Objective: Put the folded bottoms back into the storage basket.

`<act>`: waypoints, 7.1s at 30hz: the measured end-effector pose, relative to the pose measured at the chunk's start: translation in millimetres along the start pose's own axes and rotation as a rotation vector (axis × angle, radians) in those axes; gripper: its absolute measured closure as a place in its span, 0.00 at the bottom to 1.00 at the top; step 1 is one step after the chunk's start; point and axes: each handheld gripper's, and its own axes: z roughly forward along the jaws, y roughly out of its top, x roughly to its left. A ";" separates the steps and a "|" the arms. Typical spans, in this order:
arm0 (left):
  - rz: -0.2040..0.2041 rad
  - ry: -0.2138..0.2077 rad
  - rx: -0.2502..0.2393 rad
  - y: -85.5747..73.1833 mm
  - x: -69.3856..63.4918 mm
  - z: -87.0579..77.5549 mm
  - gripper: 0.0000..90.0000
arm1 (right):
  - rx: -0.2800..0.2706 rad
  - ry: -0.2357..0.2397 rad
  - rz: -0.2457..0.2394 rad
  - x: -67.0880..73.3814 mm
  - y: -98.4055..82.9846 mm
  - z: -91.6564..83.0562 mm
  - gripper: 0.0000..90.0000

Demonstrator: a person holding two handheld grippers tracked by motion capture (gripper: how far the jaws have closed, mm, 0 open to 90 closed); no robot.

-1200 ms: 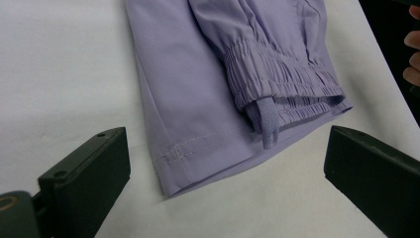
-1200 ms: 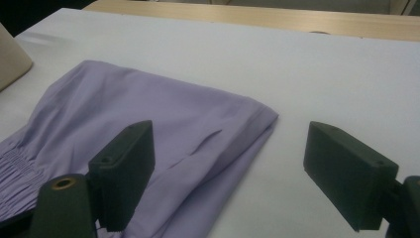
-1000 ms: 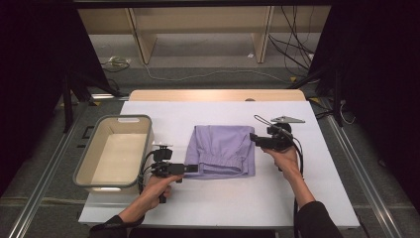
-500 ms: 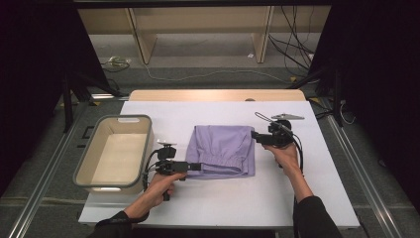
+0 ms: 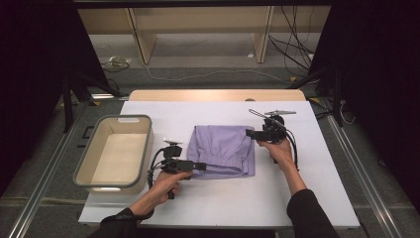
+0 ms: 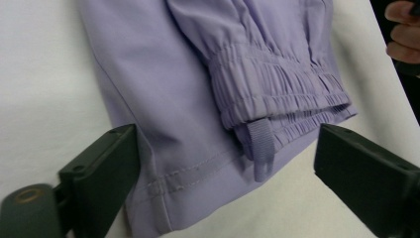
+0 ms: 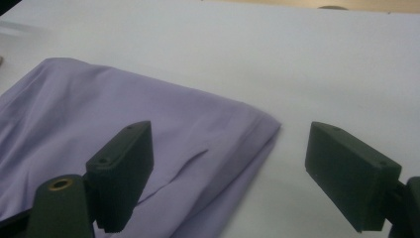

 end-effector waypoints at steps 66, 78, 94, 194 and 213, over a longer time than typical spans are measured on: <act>0.069 0.019 -0.041 5.0 -10.5 -5.9 0.89 | 0.094 0.016 0.018 14.2 12.3 24.6 0.98; 0.097 -0.029 -0.049 3.0 -20.1 -25.1 0.89 | 0.032 0.066 -0.010 38.5 22.5 -5.8 0.98; 0.142 -0.062 -0.089 3.9 -24.8 -59.8 0.89 | -0.013 0.096 -0.023 60.3 32.3 -20.3 0.98; 0.200 -0.023 -0.276 8.5 14.8 -198.2 0.89 | -0.115 0.246 -0.076 174.4 102.5 -0.4 0.98; 0.180 0.000 -0.305 9.1 31.8 -220.6 0.89 | -0.092 0.257 -0.099 198.8 113.6 15.7 0.98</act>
